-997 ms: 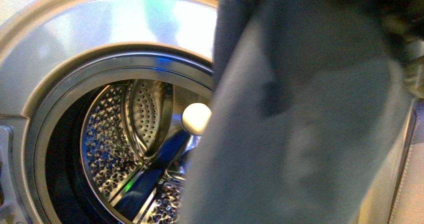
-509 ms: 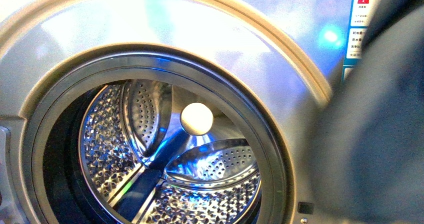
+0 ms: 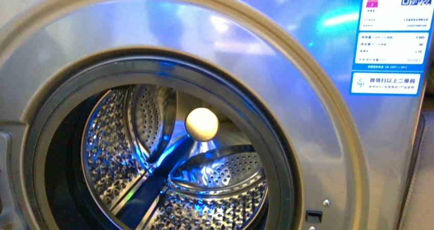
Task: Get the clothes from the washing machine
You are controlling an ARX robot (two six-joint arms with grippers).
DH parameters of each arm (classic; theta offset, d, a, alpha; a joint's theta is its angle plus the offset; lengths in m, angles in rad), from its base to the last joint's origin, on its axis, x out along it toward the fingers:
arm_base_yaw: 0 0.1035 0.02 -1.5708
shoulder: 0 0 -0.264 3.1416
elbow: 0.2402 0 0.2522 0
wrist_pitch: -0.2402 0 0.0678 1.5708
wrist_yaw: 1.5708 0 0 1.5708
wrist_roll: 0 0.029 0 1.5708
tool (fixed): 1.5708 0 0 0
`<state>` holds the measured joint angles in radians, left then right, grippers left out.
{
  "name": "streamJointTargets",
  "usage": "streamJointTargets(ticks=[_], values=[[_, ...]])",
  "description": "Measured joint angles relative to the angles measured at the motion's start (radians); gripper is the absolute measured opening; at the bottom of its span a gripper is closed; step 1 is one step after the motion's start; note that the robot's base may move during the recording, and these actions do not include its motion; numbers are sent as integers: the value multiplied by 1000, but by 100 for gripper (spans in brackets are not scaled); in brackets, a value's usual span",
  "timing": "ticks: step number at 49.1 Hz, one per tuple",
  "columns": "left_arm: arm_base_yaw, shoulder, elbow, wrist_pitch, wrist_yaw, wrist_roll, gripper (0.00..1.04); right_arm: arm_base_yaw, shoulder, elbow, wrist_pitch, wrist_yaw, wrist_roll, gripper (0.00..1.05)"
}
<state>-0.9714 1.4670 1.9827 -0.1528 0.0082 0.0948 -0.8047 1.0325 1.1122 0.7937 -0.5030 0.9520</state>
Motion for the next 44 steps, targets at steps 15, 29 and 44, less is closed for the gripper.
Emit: streamJointTargets(ticks=[15, 29, 44], values=[[0, 0, 2, 0, 0, 0, 98, -310, 74, 79, -24, -205, 111, 7], [0, 0, 3, 0, -1, 0, 98, -418, 96, -94, -432, -537, -317, 7], [0, 0, 3, 0, -1, 0, 98, -423, 261, -278, -782, -428, -990, 7]])
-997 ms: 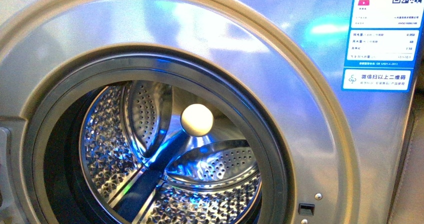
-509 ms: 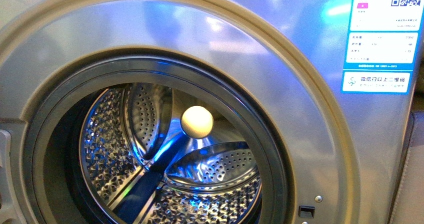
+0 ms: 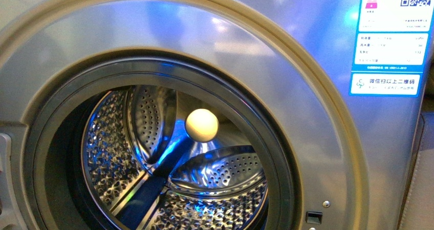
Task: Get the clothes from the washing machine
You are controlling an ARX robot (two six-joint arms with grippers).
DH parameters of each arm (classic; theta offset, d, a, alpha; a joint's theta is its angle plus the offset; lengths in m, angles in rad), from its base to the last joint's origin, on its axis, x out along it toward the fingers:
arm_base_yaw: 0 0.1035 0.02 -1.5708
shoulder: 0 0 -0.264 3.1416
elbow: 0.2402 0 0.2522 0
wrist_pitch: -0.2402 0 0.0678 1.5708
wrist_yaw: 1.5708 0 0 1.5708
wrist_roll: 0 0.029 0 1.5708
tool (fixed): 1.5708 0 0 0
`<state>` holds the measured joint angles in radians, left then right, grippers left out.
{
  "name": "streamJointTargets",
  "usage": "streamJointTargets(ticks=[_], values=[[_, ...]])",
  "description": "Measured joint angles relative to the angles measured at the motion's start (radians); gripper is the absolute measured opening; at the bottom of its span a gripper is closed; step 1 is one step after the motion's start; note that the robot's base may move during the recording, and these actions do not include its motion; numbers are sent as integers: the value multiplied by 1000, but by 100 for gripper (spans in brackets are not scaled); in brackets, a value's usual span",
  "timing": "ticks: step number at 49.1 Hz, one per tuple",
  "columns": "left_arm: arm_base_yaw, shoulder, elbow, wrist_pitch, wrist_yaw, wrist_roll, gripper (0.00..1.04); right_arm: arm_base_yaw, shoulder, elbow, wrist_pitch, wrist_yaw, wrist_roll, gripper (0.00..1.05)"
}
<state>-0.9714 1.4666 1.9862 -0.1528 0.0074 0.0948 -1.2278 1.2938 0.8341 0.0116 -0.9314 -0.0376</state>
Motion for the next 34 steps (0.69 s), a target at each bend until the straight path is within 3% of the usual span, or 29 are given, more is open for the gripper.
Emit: streamJointTargets(ticks=[8, 16, 23, 34], values=[[0, 0, 0, 0, 0, 0, 98, 30, 132, -94, 14, 105, -189, 7], [0, 0, 0, 0, 0, 0, 98, 65, 369, -170, 138, 249, -310, 7], [0, 0, 0, 0, 0, 0, 98, 84, 583, -177, 280, 348, -333, 33], [0, 0, 0, 0, 0, 0, 98, 113, 600, -187, 242, 307, -321, 77]])
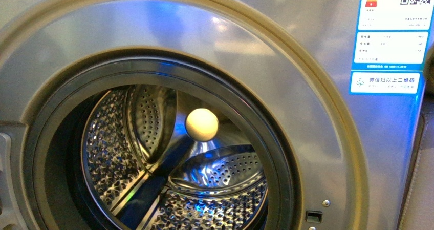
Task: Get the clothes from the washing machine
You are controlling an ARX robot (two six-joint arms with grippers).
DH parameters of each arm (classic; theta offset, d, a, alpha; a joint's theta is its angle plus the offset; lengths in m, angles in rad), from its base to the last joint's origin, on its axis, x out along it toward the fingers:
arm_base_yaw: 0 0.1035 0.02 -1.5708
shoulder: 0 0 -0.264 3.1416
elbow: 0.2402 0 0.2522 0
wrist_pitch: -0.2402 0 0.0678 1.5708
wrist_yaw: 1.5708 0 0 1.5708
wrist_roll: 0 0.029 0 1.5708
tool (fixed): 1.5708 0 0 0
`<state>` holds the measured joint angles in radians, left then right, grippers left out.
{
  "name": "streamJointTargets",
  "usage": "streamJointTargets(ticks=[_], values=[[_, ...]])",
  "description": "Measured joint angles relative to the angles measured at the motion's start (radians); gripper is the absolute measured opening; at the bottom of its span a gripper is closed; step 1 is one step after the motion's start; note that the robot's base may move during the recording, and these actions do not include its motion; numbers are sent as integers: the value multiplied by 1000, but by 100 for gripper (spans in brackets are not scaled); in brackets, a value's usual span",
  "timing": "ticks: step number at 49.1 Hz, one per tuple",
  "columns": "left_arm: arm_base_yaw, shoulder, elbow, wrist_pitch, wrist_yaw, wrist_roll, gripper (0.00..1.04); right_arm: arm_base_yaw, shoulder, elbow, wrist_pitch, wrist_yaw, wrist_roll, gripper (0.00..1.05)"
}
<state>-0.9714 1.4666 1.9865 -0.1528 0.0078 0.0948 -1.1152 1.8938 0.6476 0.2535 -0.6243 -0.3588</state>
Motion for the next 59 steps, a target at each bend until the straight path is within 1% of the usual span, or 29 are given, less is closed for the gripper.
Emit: streamJointTargets(ticks=[3, 5, 8, 11, 12, 16, 20, 22, 24, 26, 28, 30, 39, 47, 50, 54, 55, 58, 59], values=[[0, -1, 0, 0, 0, 0, 98, 8, -39, 3, -103, -34, 29, 93], [0, -1, 0, 0, 0, 0, 98, 11, -63, 13, -171, -60, 58, 99], [0, -1, 0, 0, 0, 0, 98, 15, -101, 23, -223, -93, 91, 97], [0, -1, 0, 0, 0, 0, 98, 20, -156, 27, -227, -133, 137, 97], [0, -1, 0, 0, 0, 0, 98, 23, -180, 26, -219, -142, 147, 97], [0, -1, 0, 0, 0, 0, 98, 44, -381, 24, -153, -245, 238, 97], [0, -1, 0, 0, 0, 0, 98, 77, -589, 23, -14, -298, 351, 97], [0, -1, 0, 0, -1, 0, 98, 96, -675, 25, 60, -310, 426, 97], [0, -1, 0, 0, 0, 0, 98, 108, -720, 31, 101, -312, 460, 97], [0, -1, 0, 0, -1, 0, 98, 126, -771, 42, 154, -310, 527, 97], [0, -1, 0, 0, 0, 0, 98, 155, -831, 61, 220, -297, 609, 97], [0, -1, 0, 0, 0, 0, 98, 176, -862, 72, 254, -285, 660, 97], [0, -1, 0, 0, 0, 0, 98, 266, -961, 71, 396, -239, 814, 97], [0, -1, 0, 0, 0, 0, 98, 346, -1113, 0, 539, -181, 872, 97], [0, -1, 0, 0, 0, 0, 98, 411, -1215, -43, 541, -124, 869, 97], [0, -1, 0, 0, 0, 0, 98, 533, -1337, -100, 452, -11, 795, 97], [0, -1, 0, 0, -1, 0, 98, 568, -1365, -95, 369, 29, 745, 94], [0, -1, 0, 0, -1, 0, 98, 708, -1445, -55, 39, 211, 626, 84], [0, -1, 0, 0, 0, 0, 98, 764, -1474, -57, -56, 304, 584, 80]])
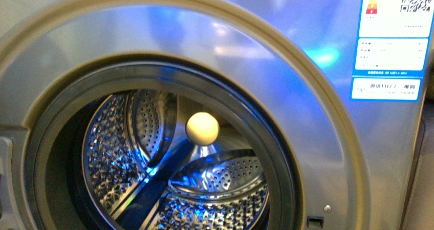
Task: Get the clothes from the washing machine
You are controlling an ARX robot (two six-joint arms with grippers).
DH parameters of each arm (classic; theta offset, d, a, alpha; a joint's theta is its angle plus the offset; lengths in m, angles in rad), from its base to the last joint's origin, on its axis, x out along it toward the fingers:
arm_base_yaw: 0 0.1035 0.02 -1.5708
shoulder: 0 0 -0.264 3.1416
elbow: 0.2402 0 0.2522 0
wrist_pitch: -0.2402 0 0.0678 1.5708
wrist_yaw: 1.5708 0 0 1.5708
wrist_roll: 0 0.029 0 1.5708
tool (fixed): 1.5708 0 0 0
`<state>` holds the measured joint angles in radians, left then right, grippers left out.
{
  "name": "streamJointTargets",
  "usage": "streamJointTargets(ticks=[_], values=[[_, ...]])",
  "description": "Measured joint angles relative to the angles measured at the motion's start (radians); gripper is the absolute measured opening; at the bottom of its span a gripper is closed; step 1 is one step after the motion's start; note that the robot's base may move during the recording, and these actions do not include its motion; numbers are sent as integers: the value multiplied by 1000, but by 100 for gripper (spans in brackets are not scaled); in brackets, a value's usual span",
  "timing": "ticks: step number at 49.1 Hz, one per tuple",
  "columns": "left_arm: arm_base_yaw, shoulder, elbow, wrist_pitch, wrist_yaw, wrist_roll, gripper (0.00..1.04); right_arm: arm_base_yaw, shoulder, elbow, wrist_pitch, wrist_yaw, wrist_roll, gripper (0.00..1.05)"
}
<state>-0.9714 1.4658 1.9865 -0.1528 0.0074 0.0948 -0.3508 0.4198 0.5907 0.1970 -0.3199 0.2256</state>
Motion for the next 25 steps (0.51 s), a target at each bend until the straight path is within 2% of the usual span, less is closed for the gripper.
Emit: streamJointTargets(ticks=[4, 7, 14, 18, 19, 21, 23, 25], values=[[0, 0, 0, 0, 0, 0, 98, 199, -92, -66, -247, 211, -109, 68], [0, -3, 1, 0, 0, 0, 98, 307, -129, -140, -323, 290, -163, 58], [0, -3, 2, 0, 0, 0, 98, 344, -165, -250, -307, 315, -204, 35], [-5, -1, 11, -12, -20, -2, 98, 347, -218, -302, -276, 315, -216, 15], [-18, 13, 41, -61, -110, -16, 98, 347, -228, -314, -269, 316, -217, 10], [-30, 48, 155, -238, -369, -43, 98, 347, -240, -339, -261, 316, -220, 2], [-21, 57, 190, -310, -521, -50, 98, 347, -251, -365, -254, 315, -222, 2], [-7, 55, 194, -329, -631, -49, 98, 347, -257, -379, -251, 315, -223, 2]])
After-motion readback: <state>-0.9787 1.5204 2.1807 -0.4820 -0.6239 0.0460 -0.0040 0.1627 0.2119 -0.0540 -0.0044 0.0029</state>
